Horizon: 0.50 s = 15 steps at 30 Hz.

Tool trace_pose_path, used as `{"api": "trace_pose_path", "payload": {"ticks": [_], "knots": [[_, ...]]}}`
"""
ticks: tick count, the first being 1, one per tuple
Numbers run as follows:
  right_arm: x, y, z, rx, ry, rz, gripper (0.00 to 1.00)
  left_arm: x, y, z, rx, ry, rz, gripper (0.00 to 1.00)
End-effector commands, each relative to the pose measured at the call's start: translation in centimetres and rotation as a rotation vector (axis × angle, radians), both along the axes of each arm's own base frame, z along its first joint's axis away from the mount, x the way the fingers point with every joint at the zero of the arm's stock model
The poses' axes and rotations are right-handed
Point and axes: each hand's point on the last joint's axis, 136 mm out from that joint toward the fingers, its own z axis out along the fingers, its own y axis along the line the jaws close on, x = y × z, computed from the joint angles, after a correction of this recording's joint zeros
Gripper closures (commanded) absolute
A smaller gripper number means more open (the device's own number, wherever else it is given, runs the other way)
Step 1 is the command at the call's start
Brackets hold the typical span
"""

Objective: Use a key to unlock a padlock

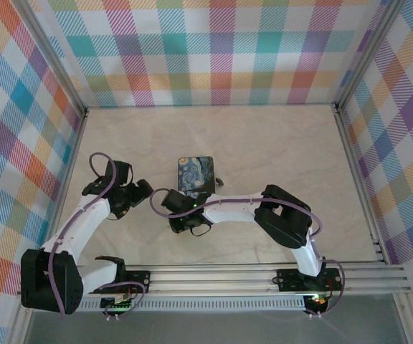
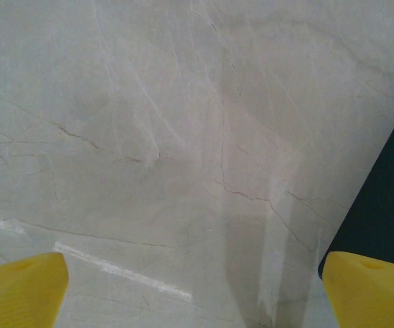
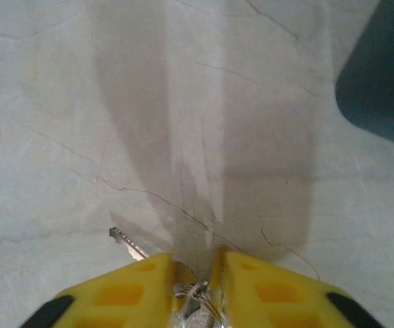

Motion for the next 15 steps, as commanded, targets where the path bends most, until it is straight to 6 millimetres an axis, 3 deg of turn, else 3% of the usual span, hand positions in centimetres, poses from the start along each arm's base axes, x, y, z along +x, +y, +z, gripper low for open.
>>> {"api": "trace_pose_path", "payload": {"ticks": [1, 8, 15], "knots": [[-1.1, -1.2, -1.6, -0.055, 0.057, -0.035, 0.81, -0.6, 0.0, 1.1, 0.007, -0.008, -0.022, 0.05], [-0.7, -2.1, -1.1, -0.041, 0.065, -0.093, 0.90, -1.5, -1.7, 1.4, 0.006, -0.009, -0.096, 0.06], [0.3, -2.5, 3.4, 0.125, 0.075, -0.139, 0.94, -2.9, -5.8, 0.9, -0.185, 0.018, -0.184, 0.07]]}}
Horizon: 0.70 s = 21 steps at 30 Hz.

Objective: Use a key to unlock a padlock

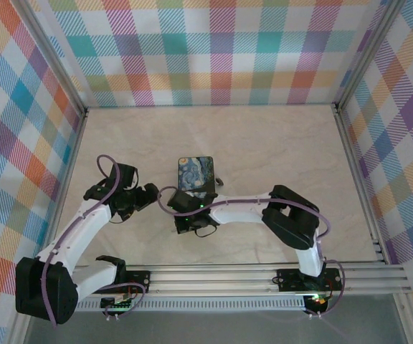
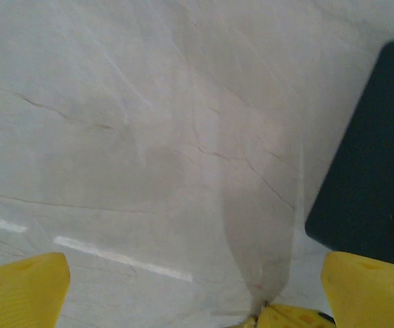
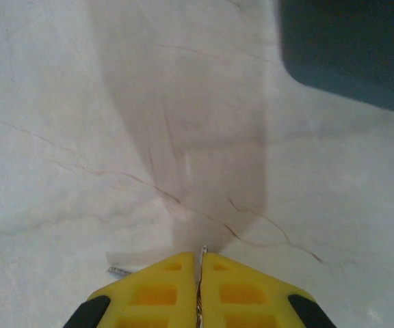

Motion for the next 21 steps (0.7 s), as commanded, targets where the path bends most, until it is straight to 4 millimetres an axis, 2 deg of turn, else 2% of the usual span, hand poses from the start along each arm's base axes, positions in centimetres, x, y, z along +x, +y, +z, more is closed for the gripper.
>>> {"api": "trace_pose_path", "payload": {"ticks": [1, 7, 10, 13, 17, 21], "knots": [[0.4, -0.3, 3.5, 0.105, 0.010, -0.028, 0.93, -1.4, -2.5, 0.1, -0.142, 0.033, -0.043, 0.07], [1.0, -2.6, 5.8, 0.150, -0.003, -0.042, 0.94, -2.3, -6.3, 1.1, -0.383, 0.037, -0.062, 0.15], [1.6, -3.7, 7.0, 0.172, -0.009, -0.048, 0.93, -2.6, -8.0, 1.6, -0.448, 0.042, -0.081, 0.20], [2.5, -5.0, 8.5, 0.193, -0.026, -0.063, 0.93, -2.1, -9.0, 1.5, -0.528, 0.060, -0.029, 0.21], [3.9, -6.3, 10.5, 0.221, -0.066, -0.082, 0.93, -0.8, -9.4, 1.6, -0.649, 0.085, 0.146, 0.17], [4.8, -5.8, 12.0, 0.246, -0.092, -0.075, 0.93, 0.3, -9.4, 2.4, -0.708, 0.110, 0.306, 0.17]]}}
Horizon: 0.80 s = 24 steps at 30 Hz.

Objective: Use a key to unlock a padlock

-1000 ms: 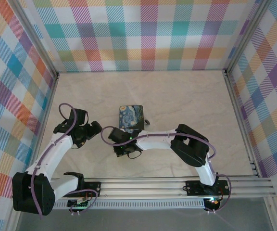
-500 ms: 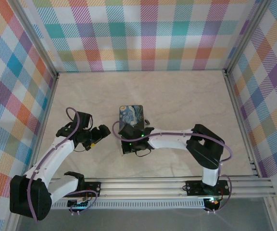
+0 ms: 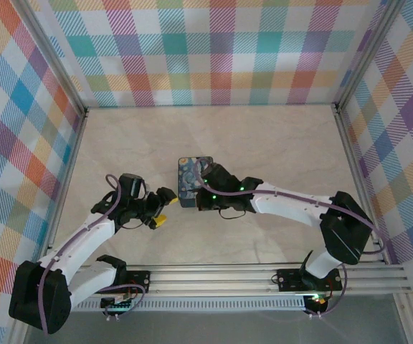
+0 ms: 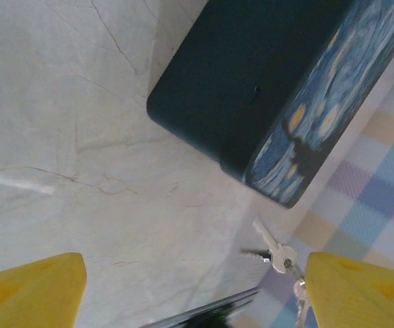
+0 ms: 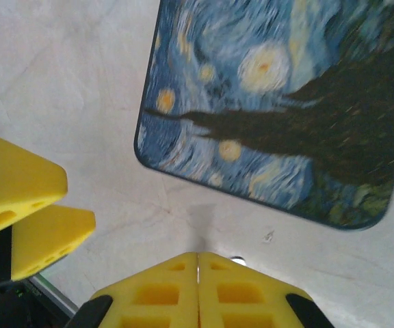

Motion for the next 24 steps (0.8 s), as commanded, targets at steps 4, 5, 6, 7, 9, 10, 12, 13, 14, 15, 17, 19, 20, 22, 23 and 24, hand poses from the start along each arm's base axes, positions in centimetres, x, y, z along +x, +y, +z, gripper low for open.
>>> {"api": "trace_pose_path", "payload": {"ticks": [4, 5, 6, 7, 9, 10, 12, 13, 14, 15, 17, 19, 20, 22, 23, 24], "knots": [[0.6, 2.6, 2.6, 0.099, -0.021, 0.047, 0.93, 1.9, -0.7, 2.9, -0.112, 0.083, 0.224, 0.17], [0.8, 3.0, 2.8, 0.113, -0.023, 0.048, 0.93, 2.1, -0.6, 3.0, -0.114, 0.091, 0.244, 0.17], [0.9, 3.4, 3.0, 0.130, -0.024, 0.049, 0.93, 2.4, -0.6, 3.1, -0.116, 0.097, 0.261, 0.18], [1.1, 3.8, 3.2, 0.140, -0.022, 0.050, 0.93, 2.5, -0.7, 3.2, -0.119, 0.106, 0.273, 0.18], [1.2, 4.5, 3.6, 0.167, -0.019, 0.057, 0.93, 2.8, -1.1, 3.2, -0.124, 0.123, 0.277, 0.19], [1.2, 4.8, 4.0, 0.187, -0.017, 0.058, 0.93, 3.0, -1.4, 3.3, -0.122, 0.127, 0.269, 0.20], [1.0, 5.4, 4.6, 0.223, -0.016, 0.076, 0.93, 3.2, -2.1, 3.4, -0.116, 0.132, 0.253, 0.21], [1.0, 5.7, 4.9, 0.237, -0.017, 0.082, 0.93, 3.3, -2.5, 3.5, -0.115, 0.135, 0.244, 0.22], [1.0, 5.8, 5.1, 0.243, -0.015, 0.086, 0.93, 3.3, -2.8, 3.5, -0.128, 0.154, 0.252, 0.23], [1.0, 5.9, 5.4, 0.250, -0.017, 0.088, 0.93, 3.4, -3.1, 3.5, -0.134, 0.159, 0.251, 0.24], [1.0, 6.0, 5.7, 0.260, -0.022, 0.089, 0.93, 3.5, -3.5, 3.5, -0.140, 0.170, 0.249, 0.25], [1.1, 6.1, 6.2, 0.272, -0.033, 0.089, 0.93, 3.5, -3.6, 3.3, -0.144, 0.185, 0.260, 0.25], [1.1, 6.2, 6.3, 0.274, -0.035, 0.091, 0.93, 3.5, -3.5, 3.3, -0.148, 0.189, 0.268, 0.25], [1.3, 6.3, 6.6, 0.277, -0.043, 0.093, 0.93, 3.7, -3.6, 3.4, -0.159, 0.190, 0.281, 0.26], [1.3, 6.4, 6.7, 0.281, -0.045, 0.093, 0.93, 3.8, -3.6, 3.6, -0.163, 0.187, 0.284, 0.26], [1.3, 6.4, 6.7, 0.283, -0.044, 0.091, 0.93, 3.9, -3.7, 3.6, -0.166, 0.186, 0.284, 0.28]]}}
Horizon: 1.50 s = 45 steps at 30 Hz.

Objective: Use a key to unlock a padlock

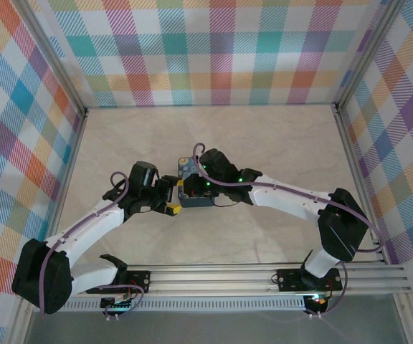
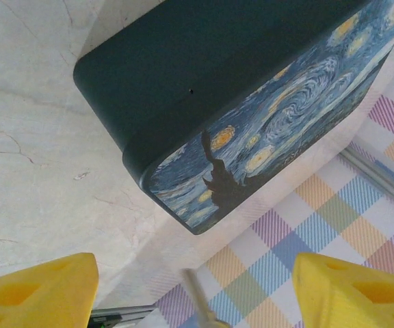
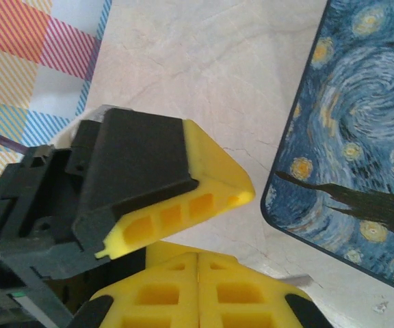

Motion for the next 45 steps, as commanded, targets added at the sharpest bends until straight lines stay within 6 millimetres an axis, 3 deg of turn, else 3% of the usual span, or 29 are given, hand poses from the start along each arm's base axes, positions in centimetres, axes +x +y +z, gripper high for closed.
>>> {"api": "trace_pose_path", "payload": {"ticks": [1, 6, 12, 18, 22, 25, 27, 32, 42, 45], "knots": [[0.1, 1.4, 2.1, 0.065, -0.018, 0.014, 0.93, 1.1, -0.7, 1.4, -0.030, -0.030, 0.020, 0.30], [0.0, 1.5, 2.1, 0.073, -0.016, 0.020, 0.93, 1.4, -1.2, 1.4, -0.053, -0.031, 0.008, 0.36], [-0.2, 1.8, 2.0, 0.081, -0.014, 0.029, 0.93, 1.6, -1.3, 1.7, -0.061, -0.046, 0.014, 0.52], [-0.4, 1.9, 1.7, 0.076, -0.008, 0.034, 0.93, 1.6, -1.4, 1.8, -0.073, -0.050, 0.009, 0.58], [-0.3, 1.7, 1.8, 0.068, -0.016, 0.030, 0.93, 1.5, -1.3, 1.8, -0.073, -0.054, 0.014, 0.68], [0.0, 1.3, 1.9, 0.049, -0.034, 0.016, 0.92, 1.5, -1.4, 1.7, -0.071, -0.056, 0.001, 0.66], [0.2, 1.1, 2.0, 0.037, -0.050, 0.008, 0.92, 1.1, -1.4, 1.8, -0.061, -0.051, -0.013, 0.56], [0.7, 1.0, 2.4, 0.024, -0.072, -0.004, 0.92, 0.0, -0.2, 1.6, -0.025, -0.040, 0.009, 0.45], [-0.1, 3.6, 2.4, 0.061, -0.065, 0.048, 0.93, 0.3, -0.7, 2.2, -0.070, -0.053, 0.012, 0.46], [-0.3, 3.3, 2.2, 0.053, -0.062, 0.042, 0.93, 0.3, -0.4, 1.9, -0.064, -0.050, 0.018, 0.55]]}}
